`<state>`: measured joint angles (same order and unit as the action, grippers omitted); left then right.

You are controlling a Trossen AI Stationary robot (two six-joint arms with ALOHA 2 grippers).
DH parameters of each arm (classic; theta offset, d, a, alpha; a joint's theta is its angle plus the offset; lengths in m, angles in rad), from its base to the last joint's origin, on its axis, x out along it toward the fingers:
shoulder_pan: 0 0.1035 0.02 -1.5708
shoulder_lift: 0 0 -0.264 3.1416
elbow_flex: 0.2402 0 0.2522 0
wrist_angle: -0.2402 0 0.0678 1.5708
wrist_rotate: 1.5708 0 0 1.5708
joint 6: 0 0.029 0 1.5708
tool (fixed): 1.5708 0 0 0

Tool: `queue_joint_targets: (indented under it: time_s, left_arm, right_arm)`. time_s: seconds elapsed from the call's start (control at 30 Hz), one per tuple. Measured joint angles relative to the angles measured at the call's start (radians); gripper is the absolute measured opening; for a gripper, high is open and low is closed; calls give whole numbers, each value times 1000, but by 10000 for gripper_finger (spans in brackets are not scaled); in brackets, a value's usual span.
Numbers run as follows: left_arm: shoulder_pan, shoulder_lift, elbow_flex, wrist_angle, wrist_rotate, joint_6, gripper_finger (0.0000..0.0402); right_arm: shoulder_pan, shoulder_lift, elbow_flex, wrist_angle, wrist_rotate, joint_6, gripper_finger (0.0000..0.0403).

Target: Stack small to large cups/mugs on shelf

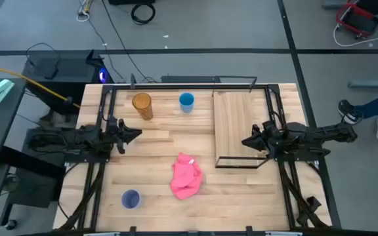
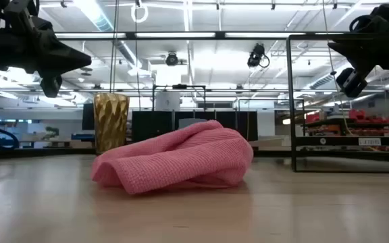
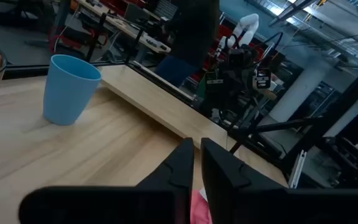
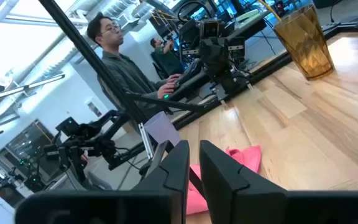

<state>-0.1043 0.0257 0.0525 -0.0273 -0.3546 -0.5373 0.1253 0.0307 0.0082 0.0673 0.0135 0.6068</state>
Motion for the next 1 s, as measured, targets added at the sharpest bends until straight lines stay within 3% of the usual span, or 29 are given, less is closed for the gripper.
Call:
queue_joint_targets:
  time_s: [1.0]
  left_arm:
    - [0,0,0,0,0,0,27]
  right_arm:
    - [0,0,0,0,0,0,46]
